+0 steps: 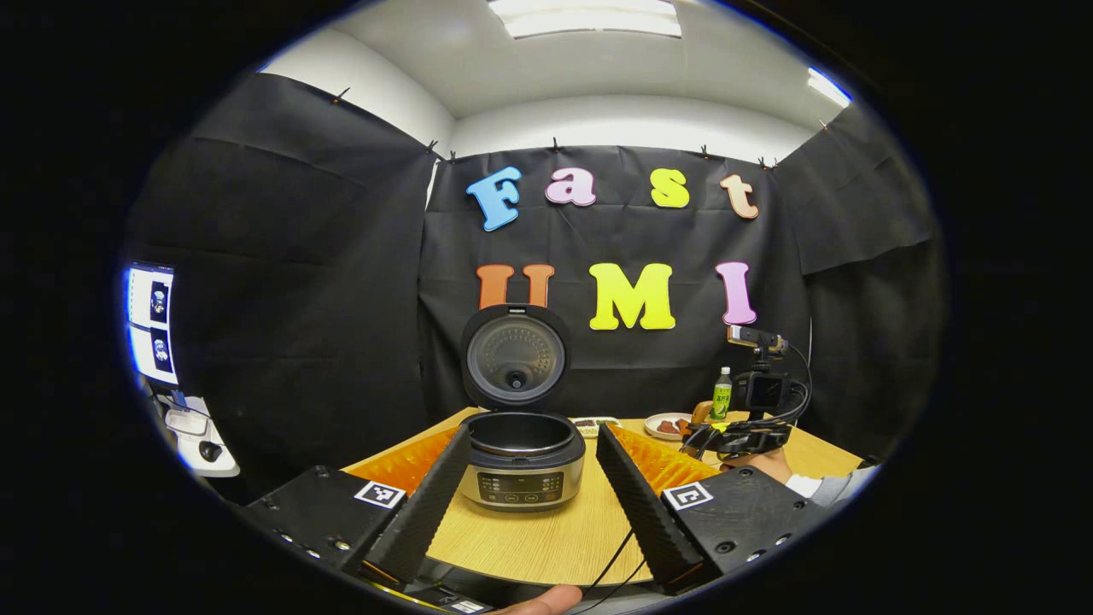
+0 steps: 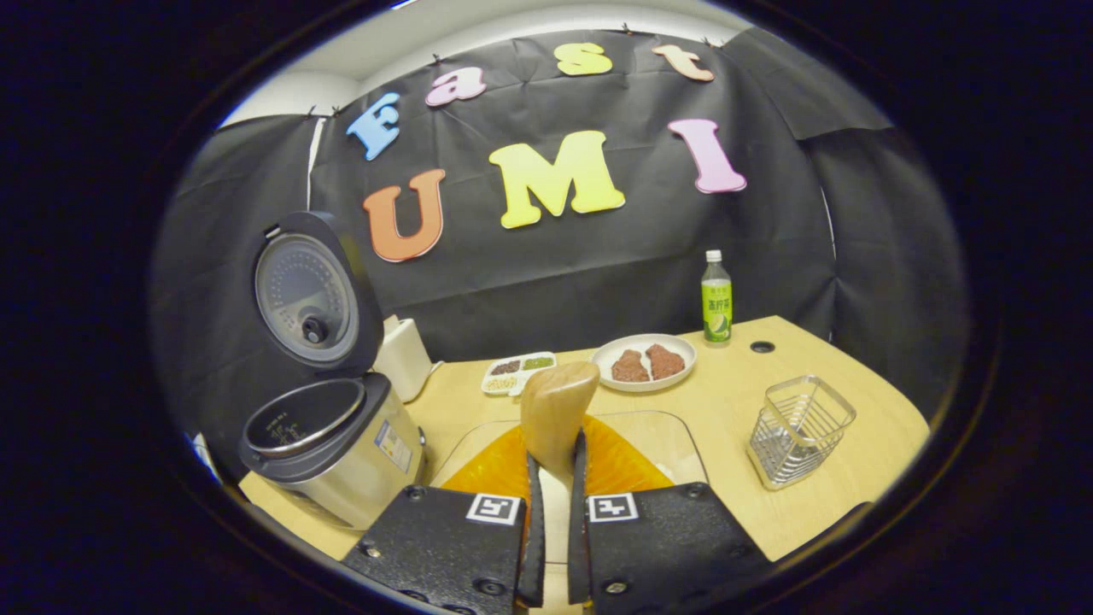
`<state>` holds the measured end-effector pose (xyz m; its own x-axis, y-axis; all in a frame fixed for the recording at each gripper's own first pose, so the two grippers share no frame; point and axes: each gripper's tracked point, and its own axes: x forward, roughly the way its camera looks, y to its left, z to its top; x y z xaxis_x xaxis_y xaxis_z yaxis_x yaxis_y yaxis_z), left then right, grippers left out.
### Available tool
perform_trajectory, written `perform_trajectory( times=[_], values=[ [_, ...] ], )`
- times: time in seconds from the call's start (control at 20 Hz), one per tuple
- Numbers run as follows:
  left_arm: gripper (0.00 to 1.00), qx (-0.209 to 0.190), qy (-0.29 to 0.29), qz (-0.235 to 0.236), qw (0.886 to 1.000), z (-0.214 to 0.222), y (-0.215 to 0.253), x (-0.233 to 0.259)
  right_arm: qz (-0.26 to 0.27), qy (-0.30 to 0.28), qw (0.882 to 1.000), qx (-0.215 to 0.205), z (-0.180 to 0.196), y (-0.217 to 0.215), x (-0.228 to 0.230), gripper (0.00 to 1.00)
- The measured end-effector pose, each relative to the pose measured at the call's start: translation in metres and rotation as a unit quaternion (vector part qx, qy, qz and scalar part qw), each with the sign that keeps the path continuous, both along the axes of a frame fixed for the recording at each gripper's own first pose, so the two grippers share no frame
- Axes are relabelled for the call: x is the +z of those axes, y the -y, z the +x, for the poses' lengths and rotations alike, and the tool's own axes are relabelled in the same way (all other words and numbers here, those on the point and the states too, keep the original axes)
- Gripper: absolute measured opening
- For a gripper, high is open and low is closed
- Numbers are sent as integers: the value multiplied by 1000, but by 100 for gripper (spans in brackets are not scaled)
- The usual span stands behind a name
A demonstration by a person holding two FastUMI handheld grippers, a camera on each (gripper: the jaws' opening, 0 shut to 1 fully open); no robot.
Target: Close the left gripper, press the button to open the rice cooker; take a wooden spoon from the chopstick holder with the right hand, scoop a spoonful of rice and pour it into the rice cooker, then put the wooden spoon back into the chopstick holder.
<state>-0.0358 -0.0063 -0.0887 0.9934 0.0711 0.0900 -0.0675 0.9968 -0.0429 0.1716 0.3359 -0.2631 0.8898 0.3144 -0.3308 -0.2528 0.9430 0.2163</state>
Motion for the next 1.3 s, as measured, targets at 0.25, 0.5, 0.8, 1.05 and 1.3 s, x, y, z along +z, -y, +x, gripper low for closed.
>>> perform_trajectory(
  times=[0.25,0.5,0.8,1.05,1.3],
  values=[
    [94,-7,3,-5,1000,3,3,-1,84,-51,995,18,5,-11,-5,14],
    [94,0,-5,-7,1000,6,-1,-4,218,-137,966,-1,18,-2,-14,14],
    [94,4,-16,-6,1000,12,-2,-11,340,-222,913,-36,30,19,-29,14],
    [94,6,-18,4,1000,13,-1,-11,373,-210,902,-45,34,41,-19,14],
    [94,2,-21,13,1000,16,2,-13,417,-197,885,-61,40,69,-9,14]
  ],
)
